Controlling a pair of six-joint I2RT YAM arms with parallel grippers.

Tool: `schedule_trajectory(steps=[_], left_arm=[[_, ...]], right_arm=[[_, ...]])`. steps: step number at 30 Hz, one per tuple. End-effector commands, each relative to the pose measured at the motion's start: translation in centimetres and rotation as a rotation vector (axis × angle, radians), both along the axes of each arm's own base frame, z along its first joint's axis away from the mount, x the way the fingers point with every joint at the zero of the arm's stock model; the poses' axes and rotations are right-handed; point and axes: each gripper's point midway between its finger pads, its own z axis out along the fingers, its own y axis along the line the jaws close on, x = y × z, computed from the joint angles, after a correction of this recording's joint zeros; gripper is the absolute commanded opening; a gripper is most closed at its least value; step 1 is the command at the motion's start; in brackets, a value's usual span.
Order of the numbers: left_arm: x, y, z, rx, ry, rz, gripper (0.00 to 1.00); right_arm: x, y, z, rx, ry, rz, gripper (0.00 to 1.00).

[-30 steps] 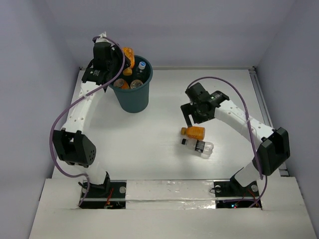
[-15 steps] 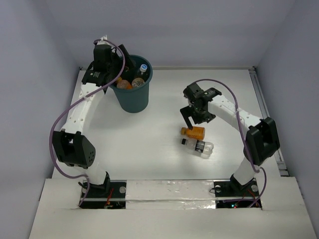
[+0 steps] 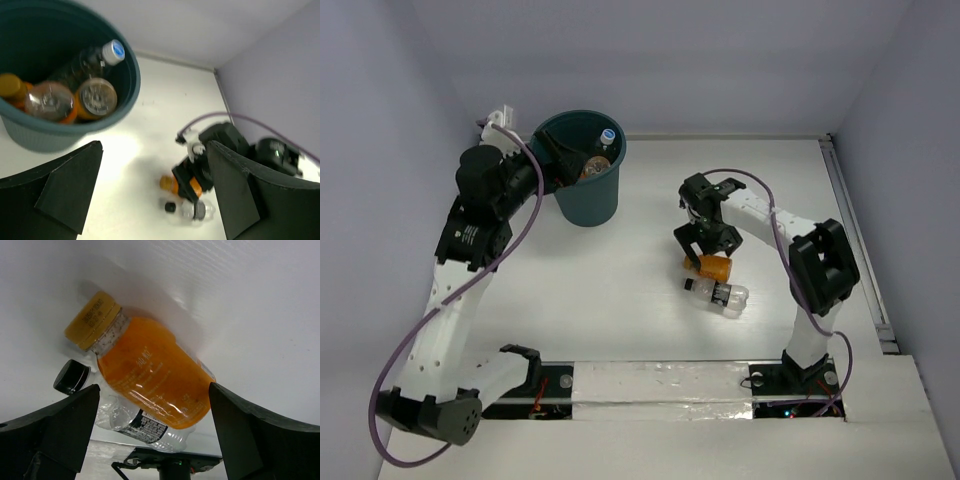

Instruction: Put the plastic bottles in the bin

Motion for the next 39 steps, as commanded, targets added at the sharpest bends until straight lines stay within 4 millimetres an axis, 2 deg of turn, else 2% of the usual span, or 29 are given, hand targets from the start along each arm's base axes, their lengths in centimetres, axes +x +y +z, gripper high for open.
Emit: schedule_trajectory(steps=[1,6,10,12,16,18,19,21,25,28,29,31,32,35,36,39], left_arm=[[-2.2,-1.0,-2.6,-0.007,0.056,-0.087,0.82],[-5.4,-2.6,-5.6,-0.036,0.131,-0.18,0.82],[-8.5,-6.0,-7.7,-0.078,0.191,-0.299,0.77],[-9.3,-6.9,-8.6,-0.076,0.215,-0.314,0.75],[-11.3,-8.9,-11.2,-0.114,0.284,-0.349,0.62],[-12.4,-9.7,-12.9,-0.114,0.318,-0.366,0.57],[-12.6,-9.7,-14.2,-0.117,0.35,-0.35,0.55],[-13.5,-10.1,-14.7,-0.129,0.362,-0.368,0.5],[-14.2,-9.7,-16.7,-0.134,0.406,-0.347,0.47],[-15.0,-9.8,-17.9,-0.133,0.442,-0.365,0.48],[-15.2,-9.7,-18.6,-0.125,0.461,-0.363,0.48],[-15.4,-9.5,-19.3,-0.116,0.485,-0.359,0.48],[-15.6,-9.4,-19.6,-0.115,0.493,-0.356,0.47],[-16.2,-9.3,-20.5,-0.11,0.52,-0.355,0.47],[-16.3,-9.2,-20.7,-0.115,0.529,-0.35,0.47],[-16.7,-8.8,-21.4,-0.125,0.546,-0.339,0.47]], right_arm=[[0.8,0.3,0.0,-0.006,-0.011,-0.005,0.94],[1.5,-0.3,-0.9,-0.024,-0.024,-0.063,0.87],[2.1,-0.4,-1.7,-0.022,-0.029,-0.099,0.84],[2.7,-0.3,-1.7,-0.008,-0.041,-0.114,0.84],[3.4,0.3,-2.2,0.025,-0.042,-0.13,0.84],[3.9,0.7,-2.2,0.041,-0.06,-0.133,0.8],[4.1,0.7,-1.9,0.048,-0.074,-0.136,0.76],[4.6,1.1,-1.6,0.065,-0.096,-0.137,0.73],[5.0,1.3,-1.6,0.086,-0.09,-0.129,0.79],[4.5,1.7,-2.6,0.104,-0.059,-0.113,0.77],[4.3,1.6,-3.0,0.102,-0.053,-0.113,0.71],[4.7,1.6,-3.1,0.101,-0.074,-0.124,0.66],[4.9,1.5,-2.9,0.101,-0.09,-0.129,0.65],[6.4,1.8,-0.4,0.13,-0.184,-0.145,0.63],[7.1,2.1,1.8,0.16,-0.236,-0.148,0.62],[8.1,2.7,5.5,0.218,-0.321,-0.158,0.57]])
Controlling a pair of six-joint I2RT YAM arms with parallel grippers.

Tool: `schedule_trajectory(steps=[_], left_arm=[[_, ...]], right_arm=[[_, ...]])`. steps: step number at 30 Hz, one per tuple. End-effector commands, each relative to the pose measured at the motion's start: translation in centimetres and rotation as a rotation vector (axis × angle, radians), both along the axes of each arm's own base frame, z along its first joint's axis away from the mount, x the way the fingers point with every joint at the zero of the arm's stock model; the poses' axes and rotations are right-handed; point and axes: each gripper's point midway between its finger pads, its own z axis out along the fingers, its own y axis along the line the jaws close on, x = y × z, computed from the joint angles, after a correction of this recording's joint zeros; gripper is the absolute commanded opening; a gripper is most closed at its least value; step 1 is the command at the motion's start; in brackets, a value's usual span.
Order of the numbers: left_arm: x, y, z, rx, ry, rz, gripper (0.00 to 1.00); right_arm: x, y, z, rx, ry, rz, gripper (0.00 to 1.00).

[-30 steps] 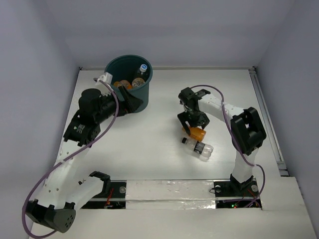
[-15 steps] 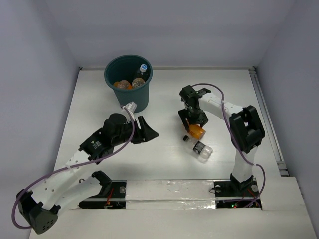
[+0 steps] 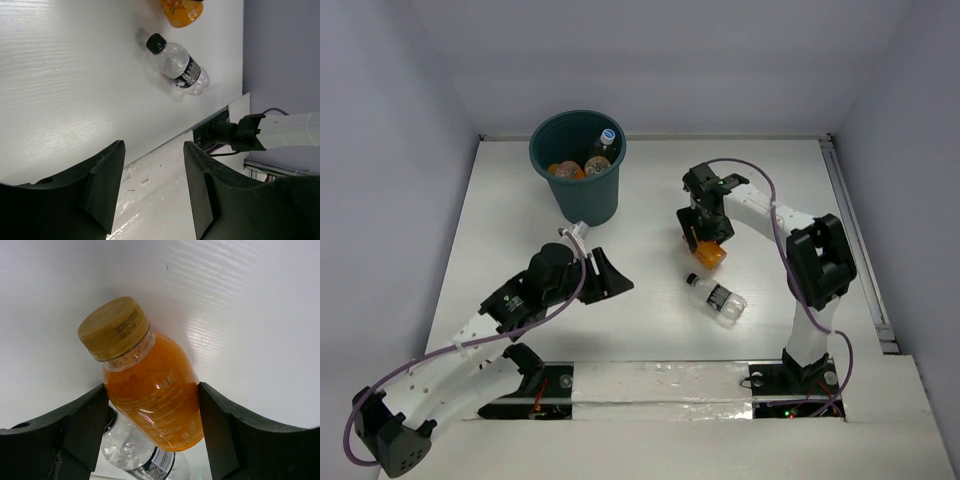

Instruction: Put the plastic bottles in the bin

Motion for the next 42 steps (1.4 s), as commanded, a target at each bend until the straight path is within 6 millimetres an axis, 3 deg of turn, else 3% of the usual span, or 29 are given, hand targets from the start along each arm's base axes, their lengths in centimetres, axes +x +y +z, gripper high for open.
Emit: schedule_trajectory(steps=[1,7,8,9,10,11,12,14,15,18,22,25,28,29,31,32,35,42], left_arm=[[-0.5,0.3,-0.2,-0.024,0.017,0.023,0.47],[-1.2,1.0,-1.6,-0.007,0.061,0.039,0.44],[-1.3,1.0,-2.2,0.002,0.074,0.039,0.43],[-1.5,0.9,-3.1,0.012,0.099,0.03,0.39],[-1.5,0.8,-3.0,0.003,0.095,0.024,0.39],[-1.7,0.8,-3.8,0.013,0.115,0.02,0.34],[-1.8,0.7,-4.0,0.011,0.122,0.015,0.32],[-2.0,0.5,-4.9,0.012,0.139,0.006,0.28],[-2.0,0.5,-5.1,0.011,0.143,0.004,0.22],[-2.3,0.5,-5.6,0.016,0.147,-0.009,0.11],[-2.7,0.5,-5.9,0.02,0.146,-0.031,0.06],[-2.8,0.4,-6.1,0.024,0.148,-0.045,0.06],[-2.8,0.2,-6.0,0.031,0.139,-0.062,0.08],[-2.7,0.1,-5.8,0.032,0.132,-0.065,0.09],[-2.6,0.2,-5.6,0.039,0.126,-0.062,0.11],[-2.5,0.2,-5.5,0.04,0.123,-0.061,0.12],[-2.3,0.1,-5.3,0.044,0.112,-0.062,0.2],[-1.6,-1.0,-3.9,0.018,0.085,-0.079,0.41]], right_arm=[[3.9,2.0,9.1,0.155,-0.27,-0.028,0.57],[3.5,3.8,16.6,0.352,-0.411,-0.013,0.57],[2.9,5.0,19.1,0.448,-0.434,0.024,0.56],[2.7,7.8,24.2,0.606,-0.509,0.059,0.56],[2.6,7.8,24.3,0.608,-0.51,0.059,0.56],[2.1,9.5,25.5,0.657,-0.511,0.094,0.56],[2.5,10.6,29.2,0.727,-0.581,0.115,0.56],[2.2,13.1,32.7,0.847,-0.603,0.143,0.57],[2.7,15.0,35.4,0.926,-0.654,0.171,0.57],[3.4,18.3,38.5,1.063,-0.674,0.173,0.58],[7.5,21.6,39.4,1.134,-0.698,0.108,0.58],[8.3,23.7,40.2,1.205,-0.719,0.097,0.58],[10.2,25.7,39.0,1.236,-0.711,0.059,0.59],[10.8,26.8,38.4,1.24,-0.711,0.057,0.62],[11.6,27.3,37.7,1.234,-0.717,0.047,0.69],[11.6,27.7,37.7,1.234,-0.727,0.047,0.77],[11.8,27.5,38.2,1.238,-0.759,0.05,0.88],[9.2,24.8,42.8,1.235,-0.843,0.088,0.92]])
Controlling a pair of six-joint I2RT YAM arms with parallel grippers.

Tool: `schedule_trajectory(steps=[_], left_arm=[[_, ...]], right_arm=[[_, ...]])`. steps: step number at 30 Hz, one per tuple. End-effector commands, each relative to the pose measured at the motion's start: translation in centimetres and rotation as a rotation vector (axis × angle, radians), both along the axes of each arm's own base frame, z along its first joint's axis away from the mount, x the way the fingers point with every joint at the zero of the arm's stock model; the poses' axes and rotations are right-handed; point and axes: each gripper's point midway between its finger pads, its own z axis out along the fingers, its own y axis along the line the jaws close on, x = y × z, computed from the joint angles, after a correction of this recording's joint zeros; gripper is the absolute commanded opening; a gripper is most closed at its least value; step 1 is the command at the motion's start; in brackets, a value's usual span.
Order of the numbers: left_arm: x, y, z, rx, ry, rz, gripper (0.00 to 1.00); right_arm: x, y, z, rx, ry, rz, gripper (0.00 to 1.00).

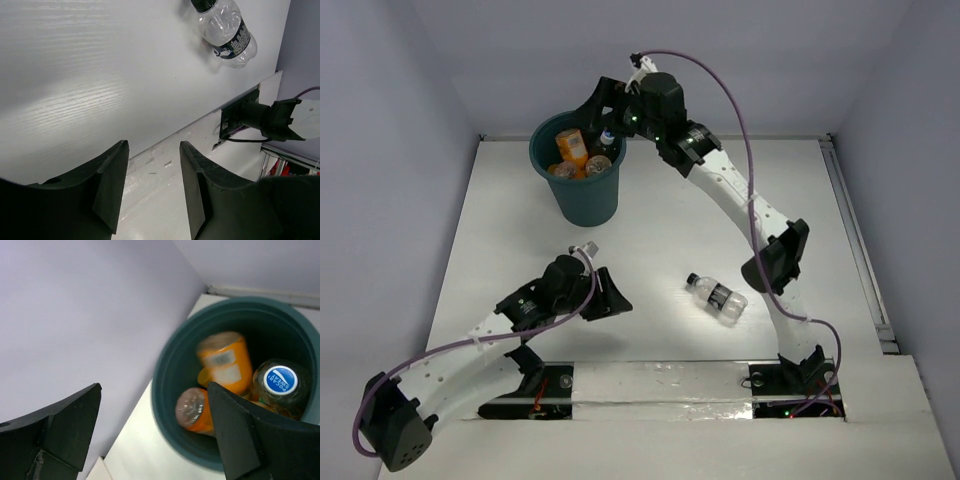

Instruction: Put the plastic bottles in the bin

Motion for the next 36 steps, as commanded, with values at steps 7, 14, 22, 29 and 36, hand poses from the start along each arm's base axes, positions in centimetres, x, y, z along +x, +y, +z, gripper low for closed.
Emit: schedule_trajectory(steps=[7,14,22,29,36], left_arm=[[1.0,-5.4,3.9,-0.023,-0.095,-0.058,0.49],[-0.9,-13.2,2.4,0.051,-0.047,-0.143,0.74],[-0.4,-17.5,1.8,-0.022,0.107,0.035,0.92],[1.8,-19.7,0.4,-0.036,0.172,0.19,0.99],[4.4,-24.3,-0.7,0.0,0.179,0.244,0.99]], right_arm=[[-8.9,-8.4,13.5,0.048,-0.302,-0.027,0.28],[-15.8,-17.3,9.7,-0.102,-0.279,-0.124,0.13],[-22.3,-24.2,3.3,-0.155,-0.164,-0.178,0.79],[-27.3,-25.5,2.2,-0.103,-0.159,-0.061,0.89],[-31.0,-26.2,2.7,-0.071,-0.174,0.049,0.89]])
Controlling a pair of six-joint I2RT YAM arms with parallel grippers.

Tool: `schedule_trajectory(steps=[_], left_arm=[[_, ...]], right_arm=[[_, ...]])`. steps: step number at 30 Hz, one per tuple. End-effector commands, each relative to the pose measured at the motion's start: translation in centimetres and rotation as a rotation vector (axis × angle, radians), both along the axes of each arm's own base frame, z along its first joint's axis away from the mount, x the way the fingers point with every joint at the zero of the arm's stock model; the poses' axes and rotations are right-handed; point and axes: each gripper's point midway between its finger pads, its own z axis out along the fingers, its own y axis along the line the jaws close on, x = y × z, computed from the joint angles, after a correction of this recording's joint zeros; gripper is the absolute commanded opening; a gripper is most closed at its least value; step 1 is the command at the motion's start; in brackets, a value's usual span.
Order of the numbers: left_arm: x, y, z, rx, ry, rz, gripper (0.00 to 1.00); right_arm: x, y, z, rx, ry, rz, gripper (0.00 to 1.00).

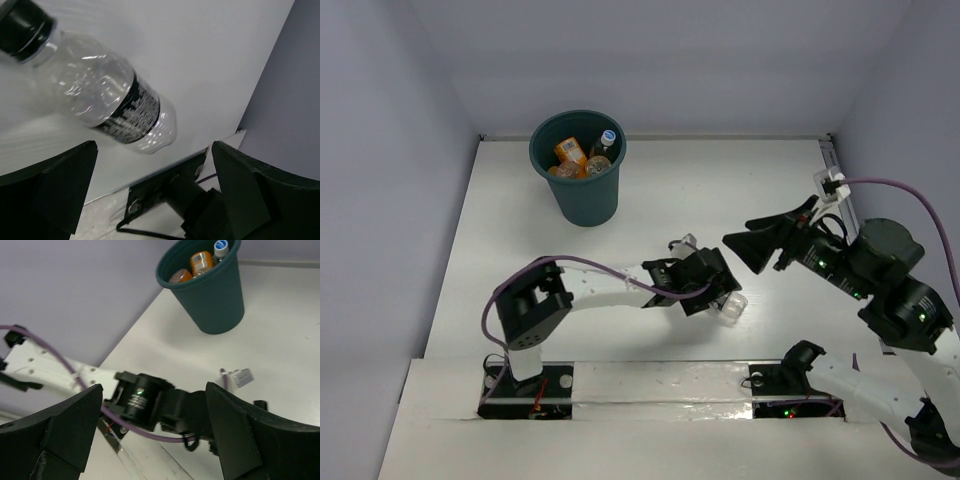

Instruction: Put the plastic bottles in the bin

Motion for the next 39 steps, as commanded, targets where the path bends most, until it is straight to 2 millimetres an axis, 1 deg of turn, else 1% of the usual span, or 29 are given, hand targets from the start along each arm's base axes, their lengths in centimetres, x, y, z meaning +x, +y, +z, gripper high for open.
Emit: schedule_trajectory(steps=[1,2,3,4,5,6,8,10,11,12,14,16,18,20,21,22,25,26,27,28,29,31,32,34,35,36,37,38,39], left_arm=[[1.5,-1.9,0.5,-0.009,-0.006,0.066,0.99],[1.7,-2.0,-1.0,0.025,0.005,0.071,0.99],[1.9,-2.6,-0.8,0.026,0.004,0.074,0.99],[2.0,-2.7,-1.4,0.043,0.01,0.076,0.99],[1.9,-2.4,-3.1,0.091,0.026,0.077,0.99],[2.0,-2.4,-3.4,0.103,0.028,0.079,0.99],[1.9,-1.9,-5.1,0.148,0.04,0.087,0.98],[1.8,-1.0,-6.5,0.189,0.049,0.102,0.94],[2.3,-0.6,-7.1,0.204,0.053,0.12,0.93],[2.3,-0.2,-7.5,0.221,0.052,0.125,0.89],[2.9,0.6,-8.2,0.252,0.047,0.146,0.86],[4.1,1.3,-8.3,0.267,0.034,0.165,0.79],[5.0,1.9,-8.2,0.294,0.007,0.173,0.68],[5.1,2.8,-8.3,0.342,-0.017,0.157,0.65],[5.5,3.5,-8.3,0.359,-0.025,0.159,0.56],[5.5,3.9,-8.2,0.378,-0.039,0.151,0.52],[6.2,4.7,-5.8,0.387,-0.115,0.133,0.39],[6.5,5.2,-3.8,0.384,-0.159,0.127,0.33],[6.6,5.2,-2.5,0.374,-0.184,0.118,0.27],[6.8,5.4,-0.9,0.361,-0.213,0.114,0.26],[7.2,6.0,2.3,0.338,-0.274,0.11,0.26],[7.9,6.8,6.5,0.312,-0.361,0.125,0.27],[8.6,8.1,10.1,0.272,-0.408,0.152,0.27],[10.0,9.6,15.2,0.247,-0.513,0.16,0.28],[10.5,11.1,18.6,0.206,-0.567,0.188,0.28],[12.3,12.9,21.2,0.207,-0.621,0.209,0.29],[13.2,14.2,23.1,0.189,-0.653,0.228,0.29],[13.8,16.0,25.5,0.16,-0.69,0.255,0.29],[14.8,17.5,27.3,0.147,-0.722,0.281,0.29]], right_arm=[[-2.6,-0.2,0.7,0.024,-0.016,0.089,0.89],[-3.0,-0.4,0.9,0.021,-0.027,0.097,0.89],[-3.3,-0.6,0.7,0.012,-0.024,0.102,0.89],[-3.6,-0.8,0.7,0.008,-0.029,0.107,0.89],[-3.9,-1.0,1.0,0.003,-0.044,0.112,0.89],[-4.2,-1.1,0.7,-0.008,-0.036,0.12,0.89],[-4.5,-1.3,0.9,-0.008,-0.046,0.125,0.89],[-4.8,-1.3,0.9,-0.004,-0.051,0.135,0.89],[-5.0,-1.4,1.1,0.0,-0.055,0.138,0.89],[-5.2,-1.4,1.0,0.001,-0.054,0.146,0.89],[-5.3,-1.3,1.0,0.002,-0.052,0.154,0.89],[-5.5,-1.2,0.8,0.005,-0.048,0.166,0.89],[-5.5,-1.2,0.7,0.005,-0.045,0.167,0.89],[-5.3,-1.0,0.3,-0.002,-0.036,0.167,0.89],[-5.3,-1.0,0.3,-0.003,-0.034,0.169,0.89],[-5.2,-0.9,0.2,-0.004,-0.032,0.169,0.89],[-5.0,-0.8,0.2,-0.005,-0.027,0.161,0.89],[-4.8,-0.9,0.1,-0.007,-0.025,0.154,0.89],[-4.5,-1.0,0.1,-0.01,-0.023,0.134,0.89],[-4.3,-1.1,0.0,-0.013,-0.019,0.12,0.89],[-4.2,-1.5,0.2,-0.01,-0.024,0.102,0.89],[-3.7,-2.3,0.3,-0.001,-0.024,0.044,0.89],[-3.8,-2.8,0.6,0.018,-0.023,0.022,0.88],[-3.6,-3.4,0.7,0.041,-0.017,-0.019,0.88],[-3.7,-3.5,0.8,0.06,-0.006,-0.025,0.88],[-3.7,-3.4,0.6,0.075,0.007,-0.028,0.87],[-3.6,-3.3,0.3,0.08,0.017,-0.028,0.88],[-3.5,-3.2,0.1,0.086,0.029,-0.032,0.87],[-3.3,-3.1,-0.1,0.093,0.034,-0.037,0.87]])
